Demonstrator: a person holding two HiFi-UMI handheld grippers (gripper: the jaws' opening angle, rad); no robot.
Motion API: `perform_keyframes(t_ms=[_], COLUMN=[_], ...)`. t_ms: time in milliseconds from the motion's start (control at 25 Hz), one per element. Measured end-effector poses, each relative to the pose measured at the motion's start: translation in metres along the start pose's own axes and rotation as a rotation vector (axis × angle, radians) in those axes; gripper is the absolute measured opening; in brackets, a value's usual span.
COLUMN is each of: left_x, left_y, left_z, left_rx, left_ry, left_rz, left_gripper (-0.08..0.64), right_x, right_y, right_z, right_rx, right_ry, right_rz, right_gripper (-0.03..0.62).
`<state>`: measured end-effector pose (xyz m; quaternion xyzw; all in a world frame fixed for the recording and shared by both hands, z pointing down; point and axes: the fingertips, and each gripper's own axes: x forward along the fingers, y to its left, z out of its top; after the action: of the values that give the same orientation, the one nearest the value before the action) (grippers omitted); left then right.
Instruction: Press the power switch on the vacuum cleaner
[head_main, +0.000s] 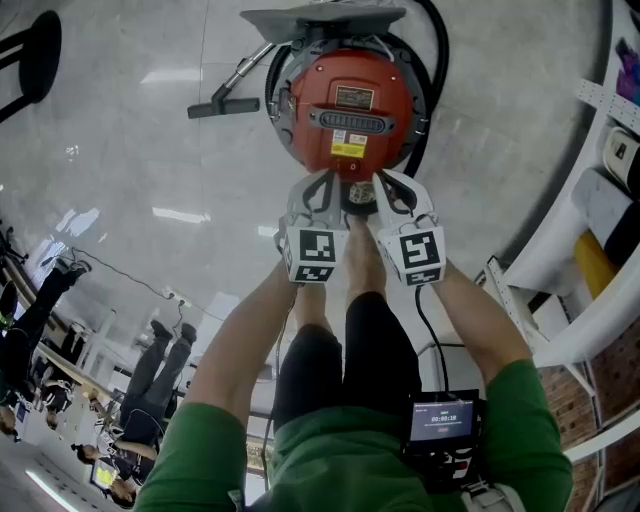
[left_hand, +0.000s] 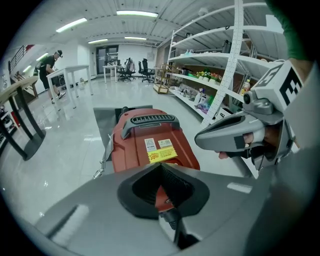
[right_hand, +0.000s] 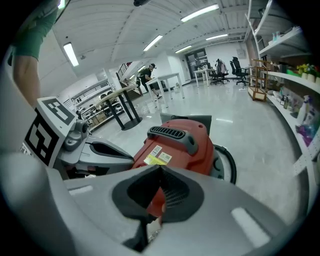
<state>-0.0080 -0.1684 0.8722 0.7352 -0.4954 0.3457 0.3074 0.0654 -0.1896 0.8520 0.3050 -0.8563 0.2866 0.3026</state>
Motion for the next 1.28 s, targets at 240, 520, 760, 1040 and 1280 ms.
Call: perform_keyframes(t_ms=[240,520,760,1040,1280], left_x=[0.008,0.008,0.009,0.011,0.014], left_y=[-0.002,-0.002,-0.001,-0.001,0.002], left_z=[-0.005,-0.006,-0.007,-0.009,-0.013], left_rx=[0.007,0.026,0.019,0.032,0.025], left_ry=[0.035,0.053,0.056,0.086,0.135], left_rz=[0.009,0.017,0.016,0.045,0.059], left_gripper=[0.008,0.021,0.019,0.010,0.009], right_x=[-0.001,-0.002,0.001,-0.001,-0.003], right_y=[-0.004,-0.006,-0.008,-0.007,-0.008], right_z=[-0.002,-0.004,-0.003,-0.006,-0.003], right_rx=[0.008,0.011,0.018,0.018,0.018], right_ry=[0.006,0.013,0.010,0.017,0.013], right_rz=[-0.002,0.001,-0.003,0.004,0.006], right_gripper=[0.003,0.003,0.003,0.003,0.003])
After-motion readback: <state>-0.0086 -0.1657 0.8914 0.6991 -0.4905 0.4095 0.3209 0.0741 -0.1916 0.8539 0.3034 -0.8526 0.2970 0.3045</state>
